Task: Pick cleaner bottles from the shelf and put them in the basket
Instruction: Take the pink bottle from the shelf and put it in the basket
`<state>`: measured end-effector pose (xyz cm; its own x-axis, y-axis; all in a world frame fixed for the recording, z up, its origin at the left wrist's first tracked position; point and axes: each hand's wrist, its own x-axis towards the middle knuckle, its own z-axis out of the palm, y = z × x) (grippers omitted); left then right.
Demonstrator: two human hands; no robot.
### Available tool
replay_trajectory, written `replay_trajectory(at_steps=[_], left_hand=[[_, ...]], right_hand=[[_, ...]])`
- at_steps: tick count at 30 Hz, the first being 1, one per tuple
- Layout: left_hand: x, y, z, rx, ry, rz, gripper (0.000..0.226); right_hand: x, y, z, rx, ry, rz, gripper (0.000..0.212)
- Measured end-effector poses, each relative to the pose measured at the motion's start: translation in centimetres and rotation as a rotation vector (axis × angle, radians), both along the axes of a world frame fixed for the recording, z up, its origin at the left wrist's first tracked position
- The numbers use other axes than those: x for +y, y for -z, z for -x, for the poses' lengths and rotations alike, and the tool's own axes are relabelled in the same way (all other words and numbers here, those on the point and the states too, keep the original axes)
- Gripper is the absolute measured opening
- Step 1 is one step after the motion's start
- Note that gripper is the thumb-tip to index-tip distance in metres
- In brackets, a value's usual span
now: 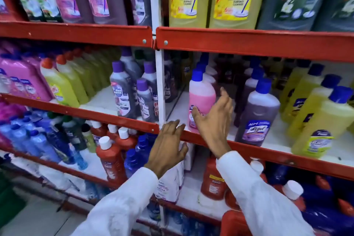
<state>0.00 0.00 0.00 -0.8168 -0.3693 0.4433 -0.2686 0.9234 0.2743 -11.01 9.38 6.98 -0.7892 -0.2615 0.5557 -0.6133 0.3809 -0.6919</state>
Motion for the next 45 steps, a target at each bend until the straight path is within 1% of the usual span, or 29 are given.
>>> replay_trajectory(at_steps=[2,5,8,11,14,17,20,22,23,24,26,29,32,35,37,39,41,43,45], left_hand=[[-1.2,1.1,0.6,-0.030,0.040,-0.007,0.064],[-1.8,2.7,1.1,-0.015,0.091,-0.024,0.065],[-2.5,3.5,1.2,0.043,0.118,-0.051,0.062],[-3.0,4.3,1.4,0.084,0.153,-0.102,0.059],[-3.3,4.6,1.6,0.143,0.177,-0.182,0.057],[-3.3,4.8,1.8,0.182,0.183,-0.210,0.056],[-3.3,4.8,2.0,0.201,0.186,-0.222,0.055],[-3.4,4.9,2.1,0.188,0.176,-0.240,0.055],[-3.3,4.9,2.1,0.179,0.169,-0.251,0.054],[-3.3,4.8,2.1,0.168,0.167,-0.265,0.054],[-3.3,4.7,2.1,0.155,0.168,-0.268,0.054],[-3.1,3.8,1.8,0.149,0.152,-0.283,0.054],[-1.9,1.8,0.9,0.153,0.193,-0.344,0.062],[1.7,-0.8,-0.3,0.199,0.295,-0.445,0.070],[5.2,-1.8,-0.7,0.193,0.402,-0.534,0.073],[9.1,-1.6,-0.7,0.190,0.489,-0.678,0.072],[12.5,-0.7,-0.2,0.200,0.495,-0.779,0.065],[15.6,1.5,0.6,0.215,0.460,-0.895,0.053],[18.1,4.2,1.3,0.193,0.415,-0.986,0.049]], right_hand=[[-2.3,0.0,0.2,-0.089,0.085,0.051,0.104],[-4.9,0.6,0.4,-0.096,0.158,0.087,0.108],[-6.0,0.8,1.4,-0.163,0.105,0.293,0.097],[-5.8,0.6,2.5,-0.238,0.007,0.407,0.088],[-4.4,-0.7,2.9,-0.283,-0.173,0.525,0.080],[-2.1,-2.9,3.4,-0.302,-0.457,0.601,0.068],[-0.5,-4.3,3.5,-0.411,-0.756,0.696,0.050],[0.3,-4.7,3.2,-0.459,-0.867,0.699,0.052],[0.7,-4.7,3.2,-0.454,-0.885,0.678,0.054],[1.1,-4.9,2.9,-0.434,-0.882,0.647,0.053],[1.9,-4.9,2.5,-0.385,-0.804,0.582,0.055],[3.4,-4.4,2.0,-0.338,-0.629,0.517,0.070],[5.6,-3.3,1.5,-0.269,-0.569,0.418,0.080],[8.9,-1.6,0.9,-0.274,-0.530,0.326,0.090],[11.4,-0.1,0.3,-0.308,-0.522,0.286,0.090],[14.0,1.7,-0.4,-0.349,-0.513,0.271,0.088],[16.4,3.6,-0.9,-0.389,-0.487,0.269,0.086],[19.0,5.9,-1.1,-0.441,-0.444,0.240,0.085],[21.5,8.5,-1.1,-0.487,-0.400,0.192,0.086]])
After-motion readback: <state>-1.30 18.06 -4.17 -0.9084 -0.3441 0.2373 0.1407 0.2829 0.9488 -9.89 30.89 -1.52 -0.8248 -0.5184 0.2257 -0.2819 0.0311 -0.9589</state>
